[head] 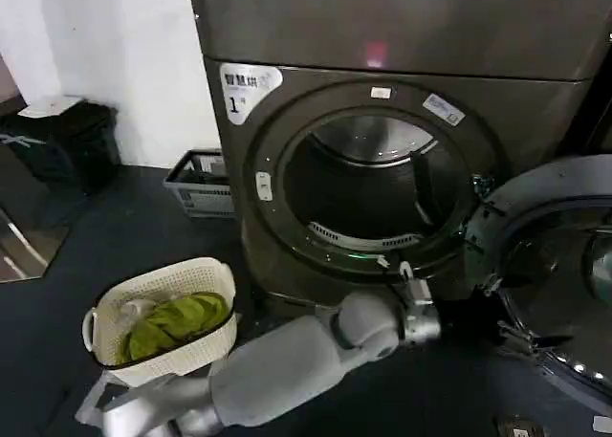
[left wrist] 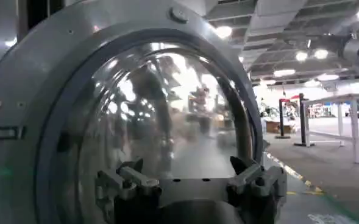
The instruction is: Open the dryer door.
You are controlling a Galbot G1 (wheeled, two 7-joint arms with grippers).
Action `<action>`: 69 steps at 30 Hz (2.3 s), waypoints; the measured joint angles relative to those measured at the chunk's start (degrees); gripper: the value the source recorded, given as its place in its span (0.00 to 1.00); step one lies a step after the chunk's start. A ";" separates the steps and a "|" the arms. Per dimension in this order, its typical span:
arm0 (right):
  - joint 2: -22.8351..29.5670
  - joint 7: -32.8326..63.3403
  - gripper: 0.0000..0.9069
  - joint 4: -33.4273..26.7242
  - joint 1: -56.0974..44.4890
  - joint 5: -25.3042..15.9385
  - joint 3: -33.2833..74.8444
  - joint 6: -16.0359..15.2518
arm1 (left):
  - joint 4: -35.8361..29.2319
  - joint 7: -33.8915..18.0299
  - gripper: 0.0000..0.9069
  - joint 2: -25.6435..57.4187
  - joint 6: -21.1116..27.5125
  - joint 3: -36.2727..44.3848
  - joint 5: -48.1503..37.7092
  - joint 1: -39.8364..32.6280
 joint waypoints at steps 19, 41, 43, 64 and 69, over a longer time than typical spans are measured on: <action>-0.87 -0.19 1.00 0.76 1.19 -1.49 0.25 0.06 | -7.57 -3.57 1.00 17.92 -22.81 -1.20 -2.35 2.89; -2.57 -0.45 1.00 1.57 2.29 -9.32 2.41 -2.94 | -22.71 -3.31 1.00 50.38 -9.67 -12.88 4.63 15.05; -2.64 -0.47 1.00 1.23 2.41 -10.07 2.61 -3.02 | -23.84 -3.13 1.00 53.57 -6.56 -15.73 5.82 17.35; -3.59 -1.32 1.00 -1.02 4.32 -12.10 2.73 -2.92 | -20.70 11.67 1.00 81.70 5.78 -32.88 17.90 32.55; -3.74 -1.63 1.00 -0.58 4.13 -11.93 2.93 -2.98 | -19.59 11.25 1.00 86.24 5.41 -33.14 20.55 35.15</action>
